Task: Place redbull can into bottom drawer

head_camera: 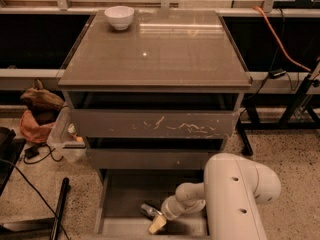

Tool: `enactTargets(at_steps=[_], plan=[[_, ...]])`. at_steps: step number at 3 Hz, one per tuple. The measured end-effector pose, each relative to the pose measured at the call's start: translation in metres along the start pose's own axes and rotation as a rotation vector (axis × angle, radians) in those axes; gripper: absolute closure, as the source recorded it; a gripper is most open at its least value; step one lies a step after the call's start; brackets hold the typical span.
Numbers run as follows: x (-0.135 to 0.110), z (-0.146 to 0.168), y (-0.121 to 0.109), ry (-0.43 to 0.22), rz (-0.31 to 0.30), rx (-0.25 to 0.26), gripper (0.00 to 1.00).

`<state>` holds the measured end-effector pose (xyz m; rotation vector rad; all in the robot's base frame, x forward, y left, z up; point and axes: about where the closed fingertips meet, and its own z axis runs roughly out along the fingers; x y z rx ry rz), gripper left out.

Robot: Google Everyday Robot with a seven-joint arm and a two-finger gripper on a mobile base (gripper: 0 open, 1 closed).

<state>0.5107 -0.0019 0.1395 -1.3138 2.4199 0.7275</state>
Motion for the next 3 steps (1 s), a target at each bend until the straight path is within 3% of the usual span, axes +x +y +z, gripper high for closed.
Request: enactTargets(at_steps=[1,2,3], plan=[[0.000,0.000,0.000,0.000,0.000,0.000,0.00],[0.002,-0.029,0.002,-0.025,0.010,0.054,0.00],[-0.001,-0.115,-0.018,-0.088,0.074,0.238,0.00]])
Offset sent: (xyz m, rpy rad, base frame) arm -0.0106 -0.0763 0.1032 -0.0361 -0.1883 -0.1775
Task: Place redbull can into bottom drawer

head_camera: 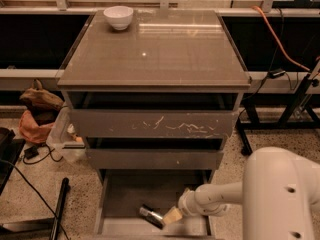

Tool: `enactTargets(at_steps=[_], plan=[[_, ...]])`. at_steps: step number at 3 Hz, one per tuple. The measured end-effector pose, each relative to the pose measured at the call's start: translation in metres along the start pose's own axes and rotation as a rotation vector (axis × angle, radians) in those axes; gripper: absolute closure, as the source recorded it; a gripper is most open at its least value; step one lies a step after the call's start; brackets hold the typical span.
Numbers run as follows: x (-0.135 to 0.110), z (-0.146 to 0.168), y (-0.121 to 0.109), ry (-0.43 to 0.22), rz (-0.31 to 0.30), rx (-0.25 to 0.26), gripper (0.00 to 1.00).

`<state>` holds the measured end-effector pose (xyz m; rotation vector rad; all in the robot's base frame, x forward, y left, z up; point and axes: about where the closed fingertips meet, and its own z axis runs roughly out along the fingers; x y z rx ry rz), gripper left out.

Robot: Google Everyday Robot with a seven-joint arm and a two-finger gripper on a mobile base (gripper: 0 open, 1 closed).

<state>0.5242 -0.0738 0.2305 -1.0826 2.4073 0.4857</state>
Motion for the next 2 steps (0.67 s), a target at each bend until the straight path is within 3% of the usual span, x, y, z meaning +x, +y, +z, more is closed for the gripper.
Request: enactTargets(at_steps=[1,2], plan=[[-0.007,-0.087,-0.030,-0.059,0.087,0.192,0.00],[-0.005,-0.175,-0.042,-0.114,0.199,0.377,0.00]])
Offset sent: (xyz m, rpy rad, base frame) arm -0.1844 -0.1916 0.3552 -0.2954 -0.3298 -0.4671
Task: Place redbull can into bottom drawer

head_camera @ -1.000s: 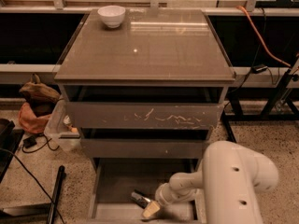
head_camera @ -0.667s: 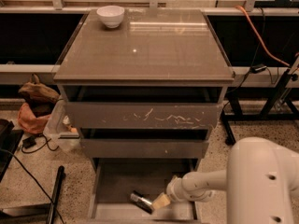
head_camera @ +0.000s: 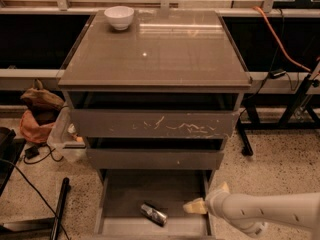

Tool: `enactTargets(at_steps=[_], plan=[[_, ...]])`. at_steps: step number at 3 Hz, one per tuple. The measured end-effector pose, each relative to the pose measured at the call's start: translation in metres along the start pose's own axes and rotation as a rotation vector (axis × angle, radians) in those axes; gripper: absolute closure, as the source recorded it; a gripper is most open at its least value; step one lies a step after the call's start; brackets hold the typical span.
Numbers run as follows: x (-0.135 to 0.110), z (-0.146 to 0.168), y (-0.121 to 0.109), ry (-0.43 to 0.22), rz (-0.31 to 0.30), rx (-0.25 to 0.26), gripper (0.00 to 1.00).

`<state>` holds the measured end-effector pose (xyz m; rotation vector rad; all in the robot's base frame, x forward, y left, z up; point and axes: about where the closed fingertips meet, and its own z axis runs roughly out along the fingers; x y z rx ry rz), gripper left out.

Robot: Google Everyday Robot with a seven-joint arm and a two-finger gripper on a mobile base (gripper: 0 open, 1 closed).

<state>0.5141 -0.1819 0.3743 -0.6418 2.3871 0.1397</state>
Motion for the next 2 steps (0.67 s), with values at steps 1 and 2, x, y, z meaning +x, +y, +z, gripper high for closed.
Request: enactTargets(at_steps=[1,2], plan=[[-0.009,-0.084,-0.015,-0.062,0.064,0.161,0.00],[-0.003,-0.145,0.019,-0.031,0.026,0.180,0.00]])
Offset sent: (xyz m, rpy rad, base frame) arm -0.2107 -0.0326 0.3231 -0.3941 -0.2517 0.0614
